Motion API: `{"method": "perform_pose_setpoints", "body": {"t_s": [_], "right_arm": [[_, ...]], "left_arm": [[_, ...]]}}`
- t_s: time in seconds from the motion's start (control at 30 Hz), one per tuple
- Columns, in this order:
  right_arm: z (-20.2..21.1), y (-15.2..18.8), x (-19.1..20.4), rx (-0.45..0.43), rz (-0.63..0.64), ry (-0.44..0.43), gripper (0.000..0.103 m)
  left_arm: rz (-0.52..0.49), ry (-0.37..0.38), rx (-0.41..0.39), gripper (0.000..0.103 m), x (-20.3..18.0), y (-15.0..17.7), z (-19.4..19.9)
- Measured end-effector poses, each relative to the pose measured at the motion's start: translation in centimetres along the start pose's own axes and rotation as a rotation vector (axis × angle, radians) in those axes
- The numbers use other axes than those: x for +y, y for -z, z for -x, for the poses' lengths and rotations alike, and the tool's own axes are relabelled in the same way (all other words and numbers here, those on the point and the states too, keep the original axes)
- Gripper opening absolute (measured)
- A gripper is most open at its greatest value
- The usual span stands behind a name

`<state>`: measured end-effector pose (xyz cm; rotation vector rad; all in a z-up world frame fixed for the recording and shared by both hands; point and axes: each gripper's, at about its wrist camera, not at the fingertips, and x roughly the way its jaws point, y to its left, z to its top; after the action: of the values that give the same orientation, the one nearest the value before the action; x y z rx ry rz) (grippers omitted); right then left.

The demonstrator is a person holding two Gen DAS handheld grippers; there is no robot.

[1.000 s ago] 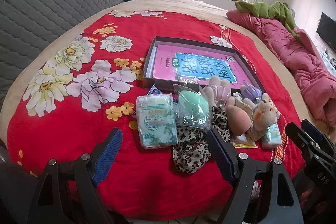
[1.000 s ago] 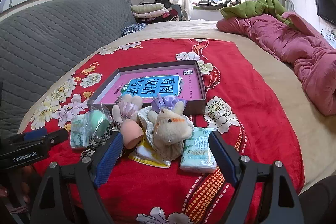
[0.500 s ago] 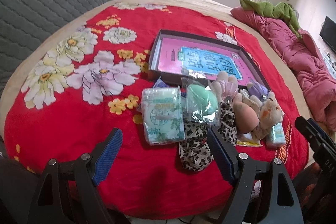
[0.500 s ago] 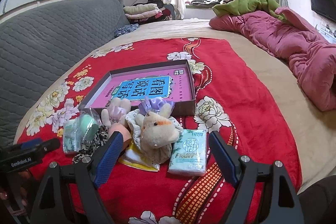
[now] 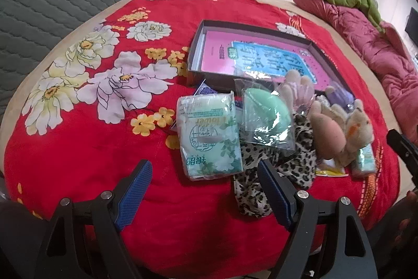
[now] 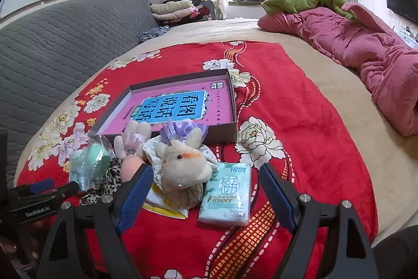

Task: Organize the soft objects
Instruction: 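Move both tools toward the pile of soft items beside the pink box, then grasp the white tissue pack with the left tool while the right tool grasps the cream plush bunny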

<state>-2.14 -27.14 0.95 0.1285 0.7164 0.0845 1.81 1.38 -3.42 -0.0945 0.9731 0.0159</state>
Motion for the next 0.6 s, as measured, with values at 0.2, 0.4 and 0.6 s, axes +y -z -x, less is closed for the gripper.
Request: {"method": "perform_pose_setpoints", "body": {"t_s": [0.2, 0.4, 0.6], "right_arm": [[-0.8, -0.2, 0.2, -0.004, 0.026, 0.005, 0.083], [-1.9, -0.4, 1.0, -0.004, 0.080, -0.002, 0.083], [-3.4, -0.9, 1.3, 0.012, 0.118, -0.030, 0.083]], "left_arm": [[0.023, -0.005, 0.008, 0.083, 0.6, -0.6, -1.3], [0.031, -0.003, 0.007, 0.083, 0.7, -1.3, -2.3], [0.058, 0.008, 0.022, 0.083, 1.2, -1.8, -3.3]]}}
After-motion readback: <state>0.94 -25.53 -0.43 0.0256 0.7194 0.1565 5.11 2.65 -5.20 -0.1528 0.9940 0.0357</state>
